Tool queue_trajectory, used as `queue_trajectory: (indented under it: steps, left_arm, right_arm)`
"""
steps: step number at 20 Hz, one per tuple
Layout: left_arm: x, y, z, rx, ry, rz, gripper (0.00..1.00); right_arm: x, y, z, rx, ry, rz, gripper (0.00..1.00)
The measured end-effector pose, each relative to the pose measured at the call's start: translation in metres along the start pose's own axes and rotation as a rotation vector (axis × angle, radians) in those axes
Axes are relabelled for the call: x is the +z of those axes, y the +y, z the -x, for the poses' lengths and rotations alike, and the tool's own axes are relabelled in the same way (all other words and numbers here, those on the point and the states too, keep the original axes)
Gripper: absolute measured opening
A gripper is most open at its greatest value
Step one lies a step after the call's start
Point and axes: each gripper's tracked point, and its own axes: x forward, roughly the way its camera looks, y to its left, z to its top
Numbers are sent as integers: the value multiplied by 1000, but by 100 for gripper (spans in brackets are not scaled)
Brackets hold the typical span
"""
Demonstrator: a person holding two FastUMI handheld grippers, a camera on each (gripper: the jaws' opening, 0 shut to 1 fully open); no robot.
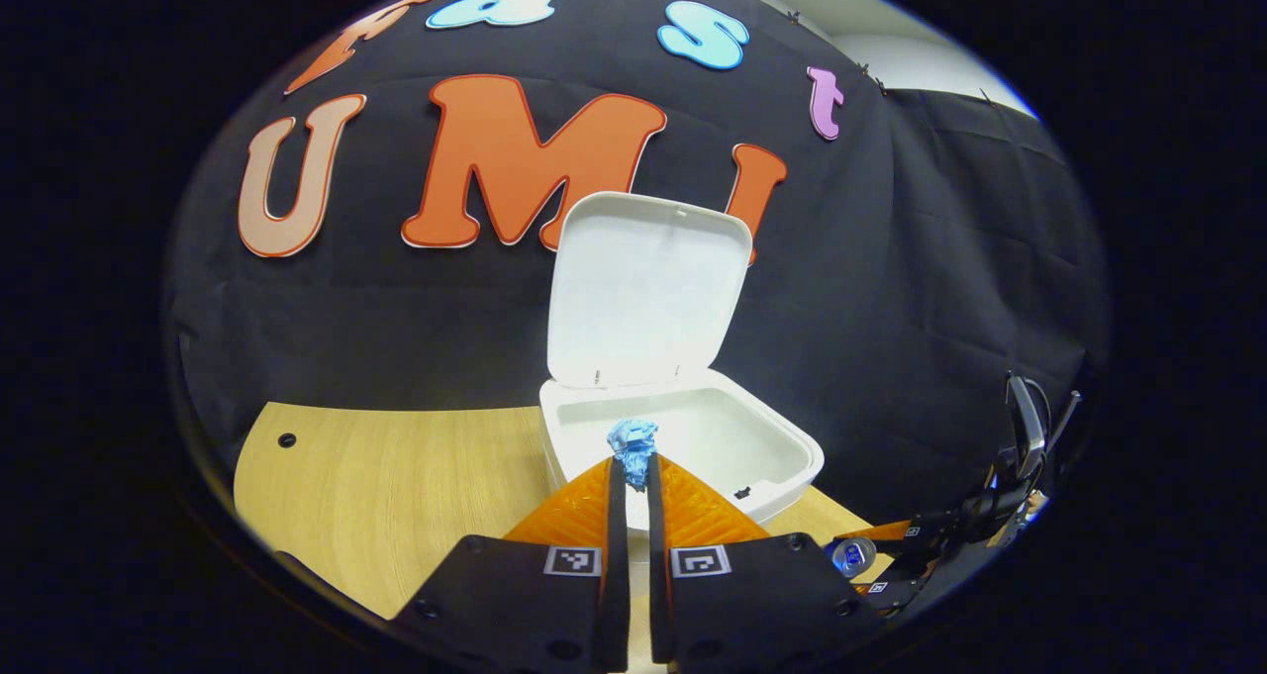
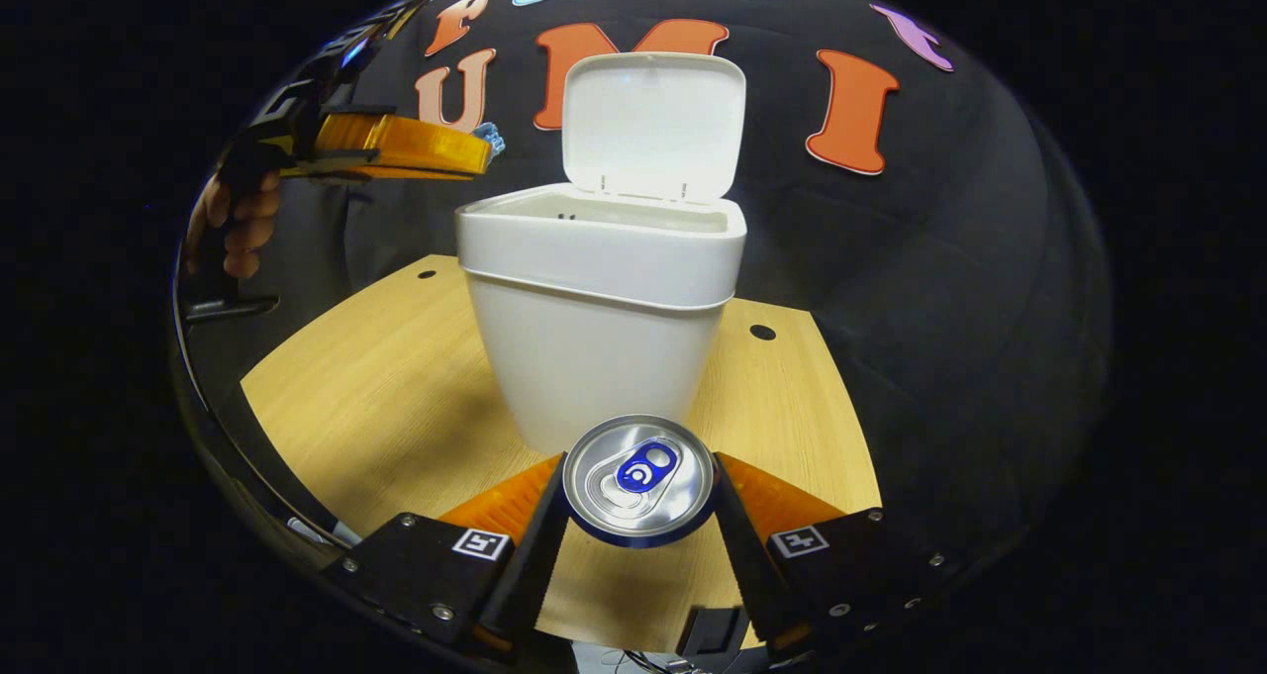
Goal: Press the lid of the desktop garbage bin to open it, pick up the crumpled paper on the desktop and throw it into the bin, then pick up the pop can on the desktop and drop it into the bin, and finally close the garbage bin lid.
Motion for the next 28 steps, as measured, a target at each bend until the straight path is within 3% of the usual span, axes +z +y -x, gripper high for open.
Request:
queue_trajectory:
  steps: [3,4,5,10,18,20,22,23,24,25,28]
  left_arm:
    - [-5,-3,-3,-2,8,-34,12]
    - [-9,-4,-5,3,19,-40,12]
    - [-12,-4,-5,10,26,-46,12]
    - [-17,-6,-4,19,33,-62,12]
    - [-16,1,-1,51,38,-76,27]
    - [-13,3,0,65,30,-75,34]
    - [-12,2,2,45,17,-58,48]
    - [-11,0,2,38,13,-54,61]
    - [-10,1,2,41,12,-57,63]
    - [-10,1,6,45,7,-63,72]
    - [-5,3,14,51,-19,-67,81]
  right_arm:
    - [12,-6,4,-7,-29,-15,81]
    - [16,-8,6,-11,-36,-12,76]
    - [19,-10,7,-18,-48,-7,81]
    - [51,-25,19,-37,-108,7,81]
    - [103,-44,32,-68,-204,20,81]
    - [114,-46,33,-74,-222,28,81]
    - [126,-45,35,-68,-244,29,81]
    - [131,-44,36,-65,-252,33,81]
    - [137,-45,35,-68,-260,40,81]
    - [142,-45,35,-69,-267,47,81]
    - [158,-44,34,-66,-292,57,80]
